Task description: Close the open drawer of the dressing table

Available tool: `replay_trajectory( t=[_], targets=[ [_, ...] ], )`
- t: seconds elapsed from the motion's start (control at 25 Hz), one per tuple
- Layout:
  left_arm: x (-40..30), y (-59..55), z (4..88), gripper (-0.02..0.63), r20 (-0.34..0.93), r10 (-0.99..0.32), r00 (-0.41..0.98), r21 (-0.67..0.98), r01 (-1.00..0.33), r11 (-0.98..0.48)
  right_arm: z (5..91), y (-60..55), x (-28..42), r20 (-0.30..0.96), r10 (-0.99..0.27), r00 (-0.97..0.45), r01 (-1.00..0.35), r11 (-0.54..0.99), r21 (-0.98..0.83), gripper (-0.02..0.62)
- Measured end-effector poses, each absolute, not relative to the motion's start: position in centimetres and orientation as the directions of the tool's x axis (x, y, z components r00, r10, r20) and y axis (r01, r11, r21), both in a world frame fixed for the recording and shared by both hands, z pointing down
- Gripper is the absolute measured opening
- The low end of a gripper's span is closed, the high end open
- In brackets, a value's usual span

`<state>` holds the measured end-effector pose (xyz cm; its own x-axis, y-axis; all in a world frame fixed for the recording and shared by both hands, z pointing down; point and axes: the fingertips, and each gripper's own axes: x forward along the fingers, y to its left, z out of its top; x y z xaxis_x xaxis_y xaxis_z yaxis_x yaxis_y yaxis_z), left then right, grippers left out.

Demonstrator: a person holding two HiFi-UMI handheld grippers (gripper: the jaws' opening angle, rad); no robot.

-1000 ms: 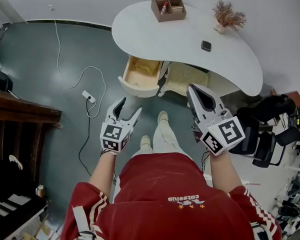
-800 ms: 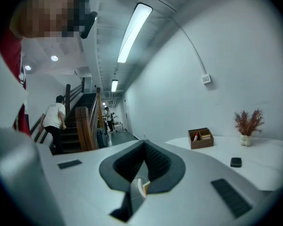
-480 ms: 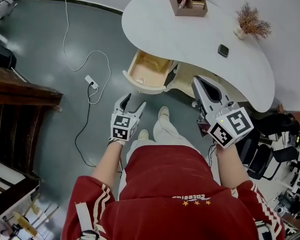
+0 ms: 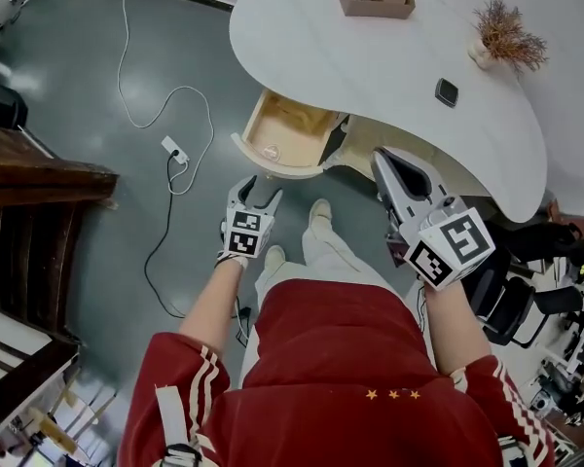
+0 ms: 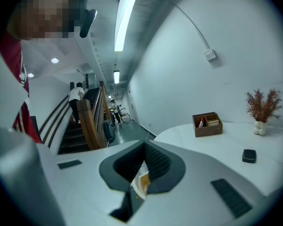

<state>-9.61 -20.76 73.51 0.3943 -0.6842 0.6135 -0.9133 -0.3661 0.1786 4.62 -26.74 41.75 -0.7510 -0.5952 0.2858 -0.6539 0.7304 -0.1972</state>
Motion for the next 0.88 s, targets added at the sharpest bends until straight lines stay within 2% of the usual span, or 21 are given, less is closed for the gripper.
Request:
replay_trajectory(
  t=[0.44,0.88],
  targets=[
    [-10.1,-22.1,81.4,0.259,0.704,-0.611,0.362,0.149,-0.917,-0.371,45.9,-27.8,6.1,0.338,-0.609,-0.717,-0.688,0.695,-0.207,0.005],
    [-10.0,-22.3,85.5,0.219,0.748,-0.570,0.340,0.211,-0.936,-0.282,47.8,-27.7,7.4,0.385,-0.624,-0.680,-0.722,0.661,-0.204,0.005]
  ],
)
